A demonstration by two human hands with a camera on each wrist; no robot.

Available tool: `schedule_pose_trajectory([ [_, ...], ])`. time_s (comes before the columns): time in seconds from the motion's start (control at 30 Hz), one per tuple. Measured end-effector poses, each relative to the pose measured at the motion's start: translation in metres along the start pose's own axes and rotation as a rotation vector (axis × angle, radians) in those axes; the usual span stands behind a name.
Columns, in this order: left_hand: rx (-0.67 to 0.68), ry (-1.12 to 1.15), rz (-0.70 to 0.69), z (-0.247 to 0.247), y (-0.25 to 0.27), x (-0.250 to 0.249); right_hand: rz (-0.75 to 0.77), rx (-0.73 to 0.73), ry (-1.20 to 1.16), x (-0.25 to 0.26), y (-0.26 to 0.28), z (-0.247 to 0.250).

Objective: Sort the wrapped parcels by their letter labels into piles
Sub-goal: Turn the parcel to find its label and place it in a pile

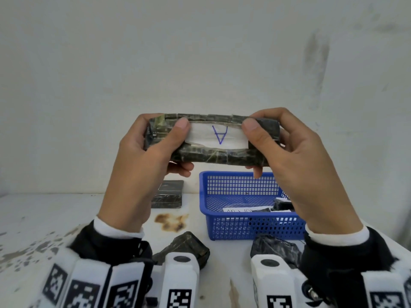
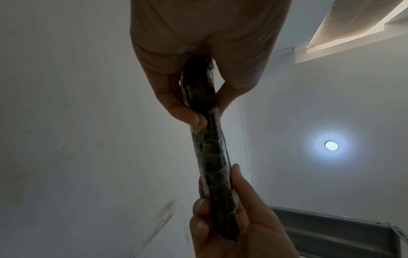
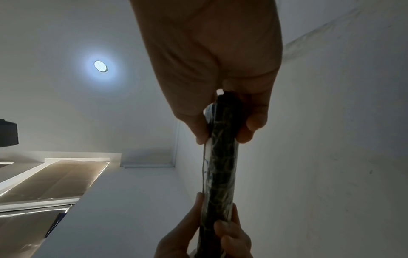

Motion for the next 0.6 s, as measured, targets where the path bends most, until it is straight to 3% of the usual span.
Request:
schedule_pose_trajectory([
  [0.2,-0.071,-0.052,-0.036,0.0,0.0,-0.001,-0.06,0.129,0.087,-0.002,0.002,0.006],
  [0.3,-0.105,-0.049,-0.022,-0.001,-0.001,0.001,-0.099,0.268,0.161,-0.006,0.002,0.004],
  [0.6,0.068,-0.155,-0.069,-0.006,0.004,0.003,-0.057,0.265,0.26,-0.008,0.001,-0.004],
])
Point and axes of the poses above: each hand's wrist, its own y-axis away from the middle knuckle, its own z-axis out of the back of the hand, x = y × z, the point moved 1 cm from there along -y, towards the middle knuckle, and after that the axes turned 6 degrees about z, right-handed, at the moved point
